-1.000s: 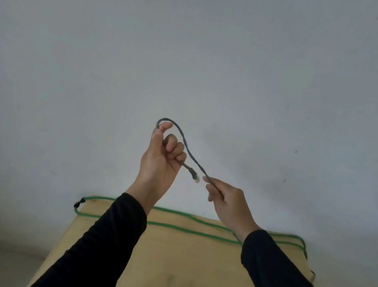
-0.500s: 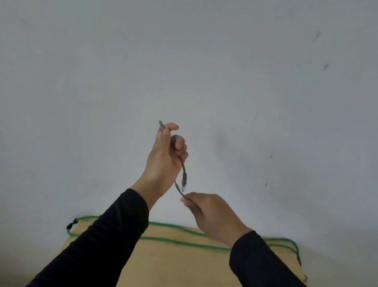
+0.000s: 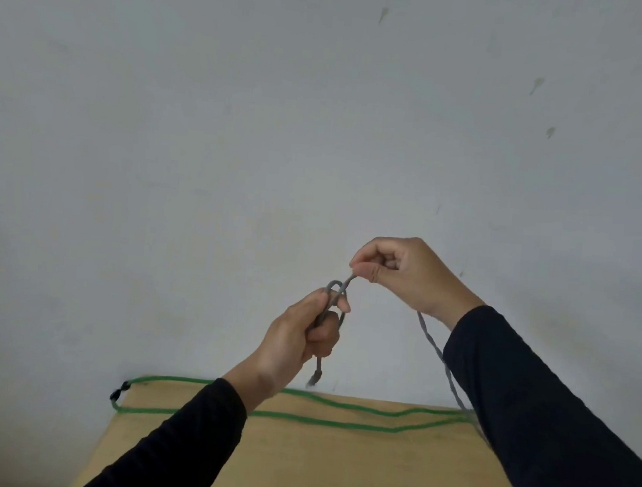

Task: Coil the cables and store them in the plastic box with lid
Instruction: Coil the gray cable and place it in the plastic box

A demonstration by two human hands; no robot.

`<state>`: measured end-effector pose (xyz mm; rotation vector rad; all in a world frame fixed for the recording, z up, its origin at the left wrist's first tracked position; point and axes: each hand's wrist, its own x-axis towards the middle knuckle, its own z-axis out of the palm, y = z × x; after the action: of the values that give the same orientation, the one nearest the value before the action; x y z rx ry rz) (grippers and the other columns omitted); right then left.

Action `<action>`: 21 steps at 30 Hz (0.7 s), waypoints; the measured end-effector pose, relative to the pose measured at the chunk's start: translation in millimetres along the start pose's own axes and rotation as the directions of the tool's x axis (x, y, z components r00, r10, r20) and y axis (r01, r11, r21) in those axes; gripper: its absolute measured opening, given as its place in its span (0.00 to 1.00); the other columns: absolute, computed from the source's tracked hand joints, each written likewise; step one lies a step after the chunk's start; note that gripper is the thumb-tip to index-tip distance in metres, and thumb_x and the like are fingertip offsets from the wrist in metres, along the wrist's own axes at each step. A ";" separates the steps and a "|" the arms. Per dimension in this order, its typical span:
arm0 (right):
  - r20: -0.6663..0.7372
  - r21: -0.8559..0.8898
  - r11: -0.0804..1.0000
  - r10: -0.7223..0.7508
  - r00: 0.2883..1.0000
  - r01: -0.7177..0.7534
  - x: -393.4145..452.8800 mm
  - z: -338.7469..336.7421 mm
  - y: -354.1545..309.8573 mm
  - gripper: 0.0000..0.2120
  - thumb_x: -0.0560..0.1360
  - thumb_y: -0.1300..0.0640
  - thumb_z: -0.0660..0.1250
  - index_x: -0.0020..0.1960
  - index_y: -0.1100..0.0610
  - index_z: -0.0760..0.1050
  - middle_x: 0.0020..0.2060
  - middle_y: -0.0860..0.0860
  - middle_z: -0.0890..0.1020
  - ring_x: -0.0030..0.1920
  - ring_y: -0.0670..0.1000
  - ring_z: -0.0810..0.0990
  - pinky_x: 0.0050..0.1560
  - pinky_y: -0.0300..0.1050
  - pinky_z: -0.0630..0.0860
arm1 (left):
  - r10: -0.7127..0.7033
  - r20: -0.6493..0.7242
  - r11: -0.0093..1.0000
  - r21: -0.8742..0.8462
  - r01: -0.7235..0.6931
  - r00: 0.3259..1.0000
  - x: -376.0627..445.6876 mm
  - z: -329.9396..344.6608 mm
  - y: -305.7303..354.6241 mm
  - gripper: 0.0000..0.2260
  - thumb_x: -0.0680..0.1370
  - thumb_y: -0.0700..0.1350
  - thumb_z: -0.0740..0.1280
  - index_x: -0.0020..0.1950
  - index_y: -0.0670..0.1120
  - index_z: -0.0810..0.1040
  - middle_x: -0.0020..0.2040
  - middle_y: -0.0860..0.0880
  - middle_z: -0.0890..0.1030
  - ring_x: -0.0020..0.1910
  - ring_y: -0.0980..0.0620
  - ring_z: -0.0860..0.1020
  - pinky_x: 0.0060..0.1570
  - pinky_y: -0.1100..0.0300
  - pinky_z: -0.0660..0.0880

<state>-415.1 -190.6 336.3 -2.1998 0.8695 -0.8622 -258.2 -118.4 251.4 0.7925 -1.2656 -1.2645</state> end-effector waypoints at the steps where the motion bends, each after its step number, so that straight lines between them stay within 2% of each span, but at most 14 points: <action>1: -0.017 0.032 0.999 0.001 1.000 -0.001 0.6 3.0 1.3 0.03 0.73 0.57 0.70 0.40 0.53 0.81 0.32 0.43 0.81 0.34 0.42 0.77 0.41 0.35 0.73 | 0.000 0.014 0.998 -0.062 0.001 1.000 -0.6 1.5 4.2 0.15 0.77 0.51 0.52 0.46 0.48 0.76 0.26 0.56 0.58 0.25 0.55 0.55 0.28 0.63 0.55; 2: -0.040 0.070 0.998 0.007 0.999 -0.005 0.8 7.4 2.6 0.04 0.73 0.57 0.69 0.40 0.53 0.80 0.29 0.41 0.80 0.32 0.40 0.75 0.37 0.31 0.71 | 0.007 0.031 0.994 -0.107 -0.004 0.999 -1.1 3.5 8.1 0.15 0.78 0.51 0.52 0.48 0.49 0.77 0.26 0.57 0.57 0.24 0.56 0.55 0.27 0.63 0.53; 4: -0.097 0.182 0.983 0.036 0.995 -0.018 -0.1 16.9 6.1 0.06 0.75 0.56 0.67 0.41 0.55 0.81 0.25 0.41 0.75 0.28 0.43 0.69 0.32 0.32 0.66 | 0.026 0.048 0.987 -0.157 -0.018 0.999 -1.7 5.7 15.5 0.16 0.78 0.53 0.52 0.51 0.51 0.79 0.26 0.57 0.56 0.23 0.58 0.54 0.26 0.63 0.52; 7: -0.119 0.291 0.955 0.092 0.989 -0.054 -5.7 26.8 13.9 0.09 0.76 0.53 0.64 0.45 0.56 0.81 0.26 0.46 0.70 0.30 0.50 0.64 0.32 0.40 0.63 | 0.059 0.023 0.985 -0.166 -0.054 0.998 -2.1 0.9 27.9 0.16 0.80 0.53 0.51 0.56 0.53 0.78 0.29 0.54 0.53 0.23 0.58 0.55 0.26 0.65 0.55; 11: -0.126 0.384 0.919 0.144 0.981 -0.086 -10.6 35.1 17.9 0.11 0.79 0.54 0.59 0.48 0.50 0.81 0.26 0.46 0.65 0.28 0.48 0.62 0.30 0.39 0.61 | 0.086 -0.015 0.988 -0.127 -0.087 0.996 -0.8 -5.0 38.2 0.17 0.81 0.54 0.50 0.58 0.54 0.77 0.28 0.55 0.55 0.25 0.57 0.55 0.27 0.64 0.54; 13: -0.126 0.316 0.943 0.151 0.980 -0.105 -8.0 37.3 14.9 0.13 0.80 0.53 0.57 0.48 0.49 0.80 0.25 0.46 0.64 0.26 0.47 0.62 0.29 0.38 0.62 | 0.069 0.009 0.992 -0.103 -0.068 0.998 -2.1 -1.5 40.1 0.17 0.79 0.55 0.51 0.58 0.55 0.77 0.29 0.55 0.55 0.25 0.56 0.54 0.28 0.63 0.53; 16: -0.096 0.127 0.981 0.159 0.983 -0.147 -4.1 41.5 12.7 0.14 0.80 0.50 0.55 0.52 0.49 0.80 0.23 0.43 0.65 0.24 0.42 0.64 0.32 0.37 0.63 | 0.069 0.043 0.993 -0.103 -0.065 0.997 -4.6 7.3 42.0 0.17 0.82 0.53 0.49 0.60 0.52 0.76 0.29 0.54 0.55 0.25 0.56 0.54 0.28 0.63 0.54; 18: -0.077 0.056 0.990 0.135 0.988 -0.131 -5.4 47.6 10.1 0.14 0.80 0.50 0.54 0.51 0.49 0.79 0.24 0.42 0.69 0.25 0.39 0.68 0.33 0.34 0.63 | 0.106 -0.004 0.967 -0.234 -0.104 0.994 -2.1 8.9 46.6 0.18 0.81 0.52 0.50 0.59 0.51 0.77 0.29 0.53 0.53 0.24 0.57 0.56 0.27 0.65 0.56; 21: -0.043 -0.067 0.997 0.026 0.999 -0.029 -14.5 64.6 7.1 0.12 0.80 0.53 0.54 0.58 0.49 0.75 0.32 0.42 0.74 0.31 0.40 0.72 0.36 0.31 0.68 | 0.165 -0.225 0.816 -0.515 -0.261 0.960 9.8 -7.8 59.2 0.16 0.81 0.52 0.50 0.56 0.51 0.77 0.26 0.53 0.55 0.22 0.58 0.59 0.26 0.67 0.59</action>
<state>-377.8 -164.8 287.5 -2.2295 0.9600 -0.8805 -238.1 -117.5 308.5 0.3238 -0.7670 -1.2516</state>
